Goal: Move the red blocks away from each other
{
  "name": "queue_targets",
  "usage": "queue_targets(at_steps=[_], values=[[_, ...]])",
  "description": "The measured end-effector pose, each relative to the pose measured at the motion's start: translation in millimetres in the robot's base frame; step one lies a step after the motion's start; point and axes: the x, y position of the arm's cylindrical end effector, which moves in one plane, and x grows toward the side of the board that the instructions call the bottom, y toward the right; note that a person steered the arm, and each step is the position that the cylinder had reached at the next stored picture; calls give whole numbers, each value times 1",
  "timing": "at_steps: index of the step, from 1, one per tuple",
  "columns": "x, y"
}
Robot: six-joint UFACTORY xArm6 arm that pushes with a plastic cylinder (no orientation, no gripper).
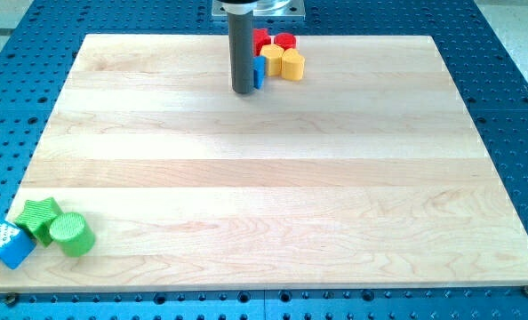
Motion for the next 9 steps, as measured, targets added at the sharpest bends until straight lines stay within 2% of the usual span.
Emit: queue_targets(at_steps=[2, 3, 4, 6, 7, 8, 9], values=[[0, -4], [32, -2], [65, 33], [-18, 170], [-74, 151], [-103, 136], [-105, 93]])
